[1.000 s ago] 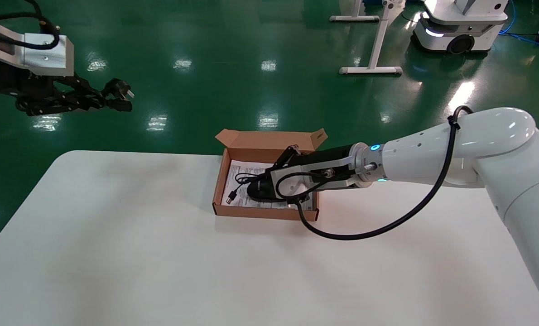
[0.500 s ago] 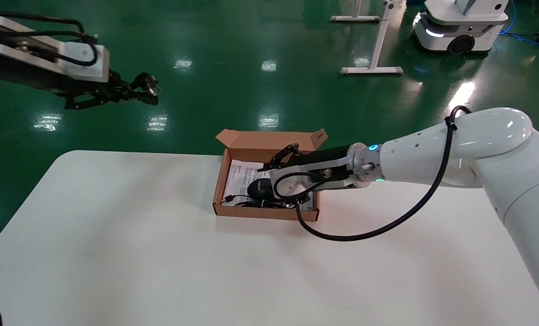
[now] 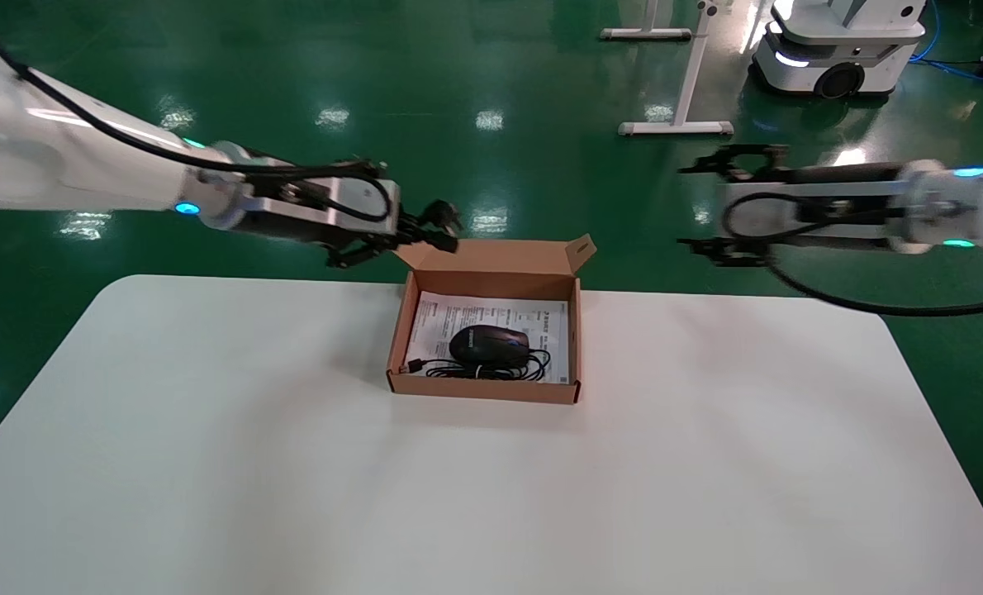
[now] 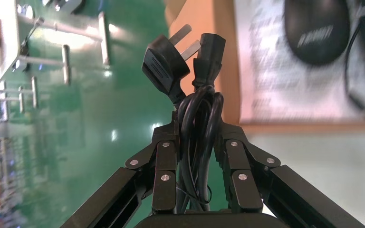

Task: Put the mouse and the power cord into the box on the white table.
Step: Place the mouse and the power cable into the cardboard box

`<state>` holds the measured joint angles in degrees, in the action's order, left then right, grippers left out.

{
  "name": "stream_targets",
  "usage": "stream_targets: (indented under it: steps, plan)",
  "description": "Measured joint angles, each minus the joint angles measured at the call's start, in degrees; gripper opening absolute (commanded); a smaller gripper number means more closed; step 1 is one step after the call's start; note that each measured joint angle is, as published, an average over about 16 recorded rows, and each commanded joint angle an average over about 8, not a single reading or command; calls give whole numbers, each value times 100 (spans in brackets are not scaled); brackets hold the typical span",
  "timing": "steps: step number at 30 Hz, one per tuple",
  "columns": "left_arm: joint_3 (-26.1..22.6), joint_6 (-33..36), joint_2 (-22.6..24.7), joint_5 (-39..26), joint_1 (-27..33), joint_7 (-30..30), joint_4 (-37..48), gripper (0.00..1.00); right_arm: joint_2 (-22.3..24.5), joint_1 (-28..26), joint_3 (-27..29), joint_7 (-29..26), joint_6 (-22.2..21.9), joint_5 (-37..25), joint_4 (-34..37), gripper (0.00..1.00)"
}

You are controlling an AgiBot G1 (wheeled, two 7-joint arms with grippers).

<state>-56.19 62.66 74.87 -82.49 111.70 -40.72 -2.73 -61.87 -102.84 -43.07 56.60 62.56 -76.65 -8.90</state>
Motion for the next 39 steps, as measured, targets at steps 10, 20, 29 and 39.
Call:
stream_targets:
  steps: [10, 20, 29, 39]
  plan:
    - [80, 288, 263, 214, -491, -229, -341, 0, 535, -105, 4, 171, 167, -26, 196, 100]
    - [-7, 765, 303, 376, -772, -310, -855, 0, 624, -78, 12, 222, 326, -7, 283, 100]
    - [-106, 899, 301, 574, -893, -225, -1107, 0, 708, -100, -2, 251, 399, -28, 317, 100]
    - [-227, 670, 299, 737, -933, -114, -1190, 0, 762, -112, -24, 271, 416, -62, 361, 100]
